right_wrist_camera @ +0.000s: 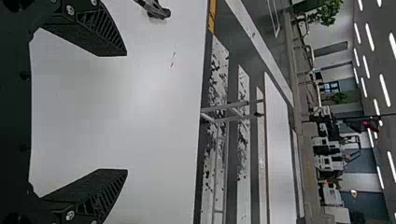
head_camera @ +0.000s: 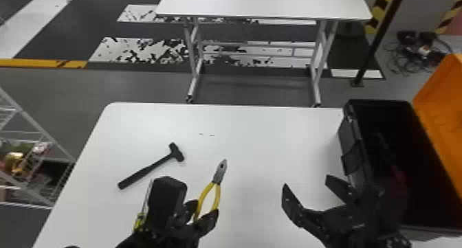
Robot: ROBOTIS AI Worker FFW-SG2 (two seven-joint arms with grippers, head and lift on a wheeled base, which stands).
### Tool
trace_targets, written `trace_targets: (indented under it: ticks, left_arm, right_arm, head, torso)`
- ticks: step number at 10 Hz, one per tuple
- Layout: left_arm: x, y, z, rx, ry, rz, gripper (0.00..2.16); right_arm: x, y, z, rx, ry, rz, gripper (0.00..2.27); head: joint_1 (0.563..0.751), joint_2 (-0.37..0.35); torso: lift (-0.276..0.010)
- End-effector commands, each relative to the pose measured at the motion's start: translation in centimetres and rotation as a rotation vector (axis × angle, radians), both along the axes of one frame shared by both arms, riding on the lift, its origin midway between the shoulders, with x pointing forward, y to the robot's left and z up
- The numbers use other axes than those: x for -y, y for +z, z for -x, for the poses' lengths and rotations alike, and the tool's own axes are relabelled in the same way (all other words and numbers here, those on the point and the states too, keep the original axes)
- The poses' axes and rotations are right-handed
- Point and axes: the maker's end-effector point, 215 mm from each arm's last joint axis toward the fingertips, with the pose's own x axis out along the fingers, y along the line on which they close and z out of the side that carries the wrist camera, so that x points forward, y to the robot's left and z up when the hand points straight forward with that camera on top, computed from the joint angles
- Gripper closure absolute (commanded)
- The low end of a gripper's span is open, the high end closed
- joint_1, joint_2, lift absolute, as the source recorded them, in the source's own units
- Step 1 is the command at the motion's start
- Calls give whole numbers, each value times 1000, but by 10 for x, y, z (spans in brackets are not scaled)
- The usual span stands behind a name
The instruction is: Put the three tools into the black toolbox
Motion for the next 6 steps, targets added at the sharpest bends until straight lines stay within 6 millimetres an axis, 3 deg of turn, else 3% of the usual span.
trace_targets:
  ticks: [1, 6]
  left_arm:
    - [14, 11, -4, 37, -37, 34, 1430]
    - [44, 8, 2, 58, -103, 52, 1430]
  right_arm:
    - [-5, -5, -1, -43, 21, -11, 117]
    - [-51, 1, -13, -194, 122, -179, 120]
  head:
    - [695, 44]
    - [695, 34]
  torso:
    - [-51]
    - [-51]
